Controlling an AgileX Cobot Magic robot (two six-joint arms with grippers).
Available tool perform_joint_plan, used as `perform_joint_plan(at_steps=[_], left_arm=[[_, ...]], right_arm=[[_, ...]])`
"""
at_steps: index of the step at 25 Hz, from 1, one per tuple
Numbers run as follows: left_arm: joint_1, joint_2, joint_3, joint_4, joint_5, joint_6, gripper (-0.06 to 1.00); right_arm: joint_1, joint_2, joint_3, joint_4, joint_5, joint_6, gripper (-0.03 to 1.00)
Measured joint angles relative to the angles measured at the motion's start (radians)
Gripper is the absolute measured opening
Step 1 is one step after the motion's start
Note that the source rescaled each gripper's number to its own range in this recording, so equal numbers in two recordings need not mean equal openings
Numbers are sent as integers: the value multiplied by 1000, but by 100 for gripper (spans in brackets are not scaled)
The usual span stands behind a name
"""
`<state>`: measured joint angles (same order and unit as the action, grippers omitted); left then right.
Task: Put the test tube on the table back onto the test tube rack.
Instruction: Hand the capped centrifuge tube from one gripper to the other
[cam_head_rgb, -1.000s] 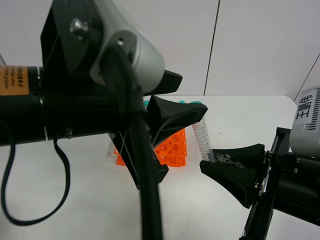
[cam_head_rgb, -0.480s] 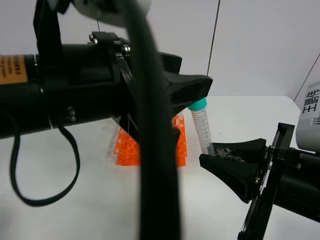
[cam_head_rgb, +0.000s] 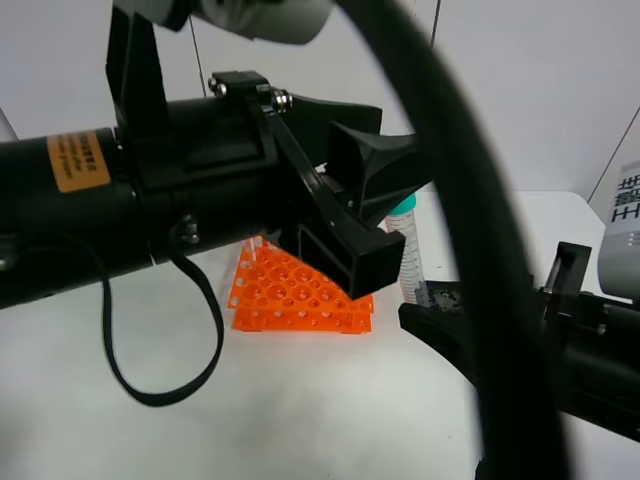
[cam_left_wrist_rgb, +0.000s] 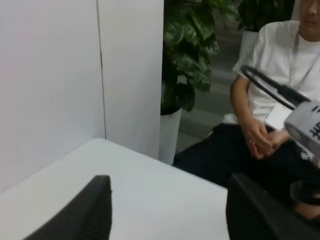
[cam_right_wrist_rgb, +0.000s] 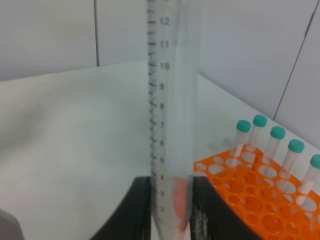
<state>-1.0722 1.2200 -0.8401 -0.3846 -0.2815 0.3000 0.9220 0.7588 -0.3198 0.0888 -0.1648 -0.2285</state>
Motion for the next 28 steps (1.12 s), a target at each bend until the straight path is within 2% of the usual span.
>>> perform_joint_plan(at_steps=[4, 9, 16, 22, 28], left_arm=[[-31, 0, 43, -2, -94, -38, 100], [-42, 0, 50, 0, -108, -70, 100], [-42, 0, 50, 23, -131, -170, 100], [-42, 0, 74, 105, -164, -260, 100], [-42, 0, 96, 124, -193, -289, 100]], right_arm=[[0, 0, 0, 0, 0, -4, 1], [0, 0, 0, 0, -3, -8, 1], [0, 0, 0, 0, -11, -11, 1], [0, 0, 0, 0, -53, -12, 1], [0, 0, 0, 0, -60, -12, 1]])
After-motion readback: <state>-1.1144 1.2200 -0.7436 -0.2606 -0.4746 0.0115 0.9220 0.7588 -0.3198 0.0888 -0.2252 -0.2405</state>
